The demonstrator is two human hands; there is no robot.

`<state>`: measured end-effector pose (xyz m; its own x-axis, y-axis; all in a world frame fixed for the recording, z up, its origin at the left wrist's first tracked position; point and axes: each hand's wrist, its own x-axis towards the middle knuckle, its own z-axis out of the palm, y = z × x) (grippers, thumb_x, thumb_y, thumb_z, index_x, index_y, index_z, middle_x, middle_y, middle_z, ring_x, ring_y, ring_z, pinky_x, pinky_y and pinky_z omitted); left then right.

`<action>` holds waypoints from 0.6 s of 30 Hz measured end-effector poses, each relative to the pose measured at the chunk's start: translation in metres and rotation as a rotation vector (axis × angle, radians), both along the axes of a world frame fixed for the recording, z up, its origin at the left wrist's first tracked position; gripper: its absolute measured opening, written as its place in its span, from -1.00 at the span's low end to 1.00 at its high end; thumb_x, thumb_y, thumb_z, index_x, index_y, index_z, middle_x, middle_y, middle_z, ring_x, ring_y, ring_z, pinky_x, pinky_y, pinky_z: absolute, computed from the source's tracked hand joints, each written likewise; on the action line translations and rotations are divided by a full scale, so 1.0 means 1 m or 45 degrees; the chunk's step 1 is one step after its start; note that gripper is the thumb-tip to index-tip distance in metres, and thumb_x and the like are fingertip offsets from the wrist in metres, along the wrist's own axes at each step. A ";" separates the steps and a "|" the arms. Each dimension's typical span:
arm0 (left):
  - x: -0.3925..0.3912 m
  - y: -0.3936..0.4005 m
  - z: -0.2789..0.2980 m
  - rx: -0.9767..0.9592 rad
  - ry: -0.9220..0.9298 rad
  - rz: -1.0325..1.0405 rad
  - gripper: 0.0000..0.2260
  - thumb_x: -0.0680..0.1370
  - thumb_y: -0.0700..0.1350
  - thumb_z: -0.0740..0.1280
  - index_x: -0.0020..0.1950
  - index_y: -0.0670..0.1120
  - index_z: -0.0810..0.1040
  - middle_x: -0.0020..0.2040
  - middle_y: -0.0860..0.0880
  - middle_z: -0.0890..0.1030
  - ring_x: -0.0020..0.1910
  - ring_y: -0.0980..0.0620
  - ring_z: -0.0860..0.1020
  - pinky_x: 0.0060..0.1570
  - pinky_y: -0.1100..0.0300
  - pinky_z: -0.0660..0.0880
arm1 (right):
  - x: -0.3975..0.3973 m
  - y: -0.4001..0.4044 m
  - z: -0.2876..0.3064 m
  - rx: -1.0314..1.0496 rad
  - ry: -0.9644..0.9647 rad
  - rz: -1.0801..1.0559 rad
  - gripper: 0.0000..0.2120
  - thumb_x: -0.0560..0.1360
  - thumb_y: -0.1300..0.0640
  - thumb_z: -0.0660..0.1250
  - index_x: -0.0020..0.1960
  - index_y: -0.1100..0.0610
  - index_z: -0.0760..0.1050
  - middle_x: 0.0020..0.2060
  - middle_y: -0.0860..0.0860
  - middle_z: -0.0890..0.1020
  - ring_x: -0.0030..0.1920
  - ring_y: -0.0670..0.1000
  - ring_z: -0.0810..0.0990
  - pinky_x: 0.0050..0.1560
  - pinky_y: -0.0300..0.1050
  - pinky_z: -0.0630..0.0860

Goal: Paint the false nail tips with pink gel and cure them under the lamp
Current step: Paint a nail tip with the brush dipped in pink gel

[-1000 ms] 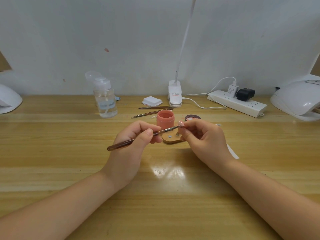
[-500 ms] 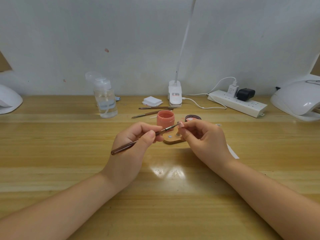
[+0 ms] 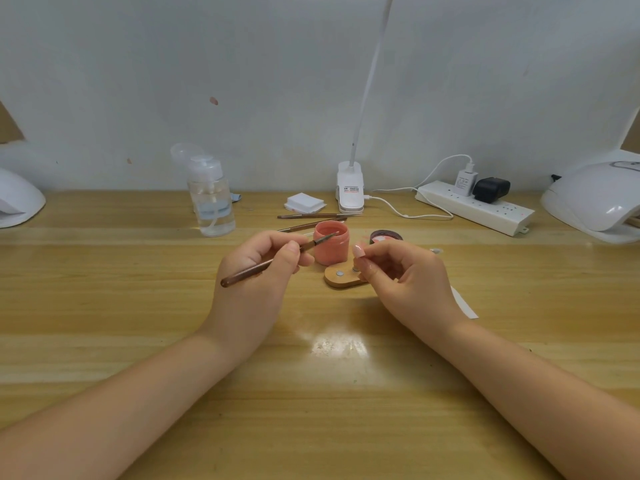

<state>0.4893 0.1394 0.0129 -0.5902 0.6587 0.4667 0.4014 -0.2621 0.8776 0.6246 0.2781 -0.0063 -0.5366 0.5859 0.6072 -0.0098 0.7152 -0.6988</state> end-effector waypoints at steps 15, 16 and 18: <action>-0.040 0.090 0.083 -0.849 0.546 0.186 -0.78 0.43 -0.08 0.26 -0.14 -0.20 0.62 -0.29 -0.07 0.51 -0.33 -0.04 0.37 -0.28 0.12 0.30 | -0.004 0.002 -0.004 -0.001 0.027 -0.064 -0.87 0.44 0.25 0.45 -0.16 0.03 0.63 -0.37 -0.15 0.62 -0.36 -0.15 0.54 -0.29 -0.28 0.48; -0.038 0.096 0.083 -0.906 0.540 0.156 -0.84 0.44 -0.09 0.27 -0.19 -0.15 0.59 -0.29 -0.05 0.50 -0.31 -0.04 0.39 -0.27 0.12 0.31 | -0.004 0.002 -0.004 0.009 0.025 -0.065 -0.87 0.44 0.25 0.45 -0.16 0.02 0.62 -0.36 -0.15 0.62 -0.35 -0.14 0.55 -0.29 -0.28 0.49; -0.035 0.106 0.082 -1.009 0.533 0.111 -0.90 0.44 -0.12 0.27 -0.27 -0.09 0.46 -0.30 -0.02 0.47 -0.29 -0.03 0.40 -0.29 0.15 0.30 | -0.004 0.002 -0.004 0.024 0.026 -0.065 -0.85 0.44 0.24 0.45 -0.17 -0.01 0.61 -0.37 -0.18 0.61 -0.35 -0.14 0.55 -0.30 -0.31 0.47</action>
